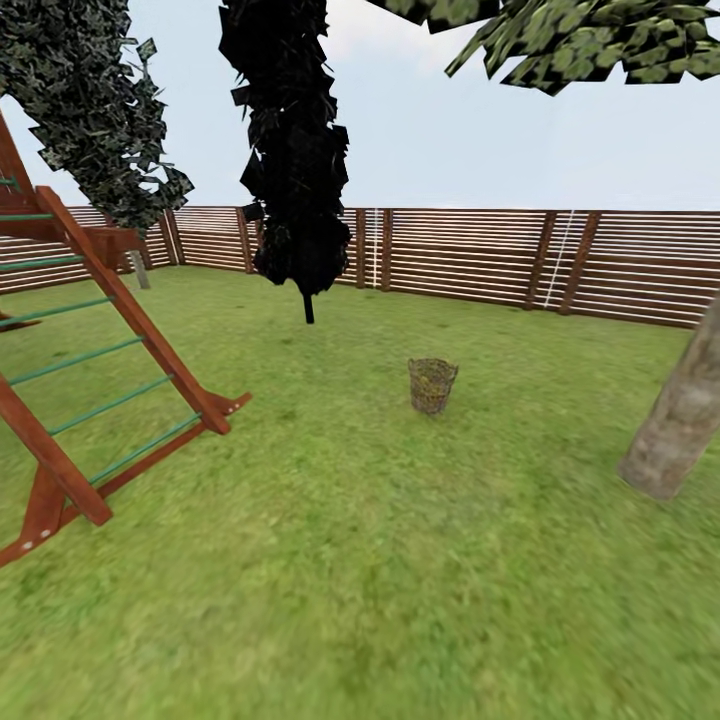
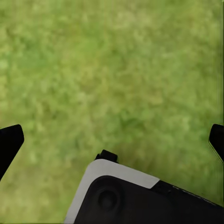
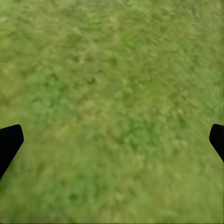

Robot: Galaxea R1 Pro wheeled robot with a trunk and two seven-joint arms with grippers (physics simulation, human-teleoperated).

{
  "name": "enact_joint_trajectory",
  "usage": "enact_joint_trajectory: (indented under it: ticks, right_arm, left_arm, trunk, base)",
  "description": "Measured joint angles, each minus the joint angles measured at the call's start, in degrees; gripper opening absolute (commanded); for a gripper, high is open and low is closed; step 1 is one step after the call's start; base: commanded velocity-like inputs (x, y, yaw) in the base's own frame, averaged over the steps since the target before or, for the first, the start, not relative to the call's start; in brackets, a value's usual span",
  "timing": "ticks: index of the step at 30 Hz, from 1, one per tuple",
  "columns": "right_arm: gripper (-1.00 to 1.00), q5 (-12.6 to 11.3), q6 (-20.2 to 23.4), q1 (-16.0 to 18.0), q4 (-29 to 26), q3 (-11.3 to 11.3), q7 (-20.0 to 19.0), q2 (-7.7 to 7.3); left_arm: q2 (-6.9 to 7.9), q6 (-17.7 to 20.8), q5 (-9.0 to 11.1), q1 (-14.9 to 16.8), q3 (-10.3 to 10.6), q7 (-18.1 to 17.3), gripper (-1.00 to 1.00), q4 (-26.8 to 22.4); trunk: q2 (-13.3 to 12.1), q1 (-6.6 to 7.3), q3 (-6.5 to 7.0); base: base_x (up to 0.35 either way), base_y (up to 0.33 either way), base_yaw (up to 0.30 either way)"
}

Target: Take the three Easter eggs out of the wicker basket on the lawn in the garden, then place them on the lawn next to a single tree (choose any tree) so that all three eggs are next to the same tree and none are left in the basket.

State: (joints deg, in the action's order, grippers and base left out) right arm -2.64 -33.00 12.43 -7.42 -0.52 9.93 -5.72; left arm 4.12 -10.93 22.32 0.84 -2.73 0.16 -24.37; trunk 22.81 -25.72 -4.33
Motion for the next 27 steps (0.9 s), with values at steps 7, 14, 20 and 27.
enact_joint_trajectory:
  ticks: [7, 14, 20, 27]
  right_arm:
    - [1.0, 0.0, 0.0, 0.0, 0.0, 0.0, 0.0, 0.0]
    - [1.0, 0.0, 0.01, 0.0, 0.0, 0.0, -0.01, 0.0]
    - [1.0, 0.0, 0.01, 0.0, 0.0, 0.0, -0.01, 0.0]
    - [1.0, 0.0, 0.01, 0.0, 0.0, 0.0, -0.02, 0.0]
  left_arm:
    - [0.0, 0.0, 0.0, 0.0, 0.0, 0.0, 1.0, 0.02]
    - [0.0, 0.01, -0.02, 0.0, -0.02, 0.0, 1.0, 0.01]
    - [-0.03, 0.01, -0.02, 0.0, -0.03, 0.0, 1.0, 0.01]
    - [-0.06, -0.03, -0.03, 0.0, -0.03, 0.0, 1.0, 0.0]
  trunk:
    - [0.0, 0.0, 0.0]
    - [0.0, 0.0, 0.0]
    - [0.0, 0.0, 0.0]
    - [0.0, 0.0, 0.0]
  base:
    - [0.331, 0.003, 0.0]
    - [0.331, 0.094, 0.0]
    - [0.331, 0.148, 0.0]
    - [0.323, 0.182, 0.0]
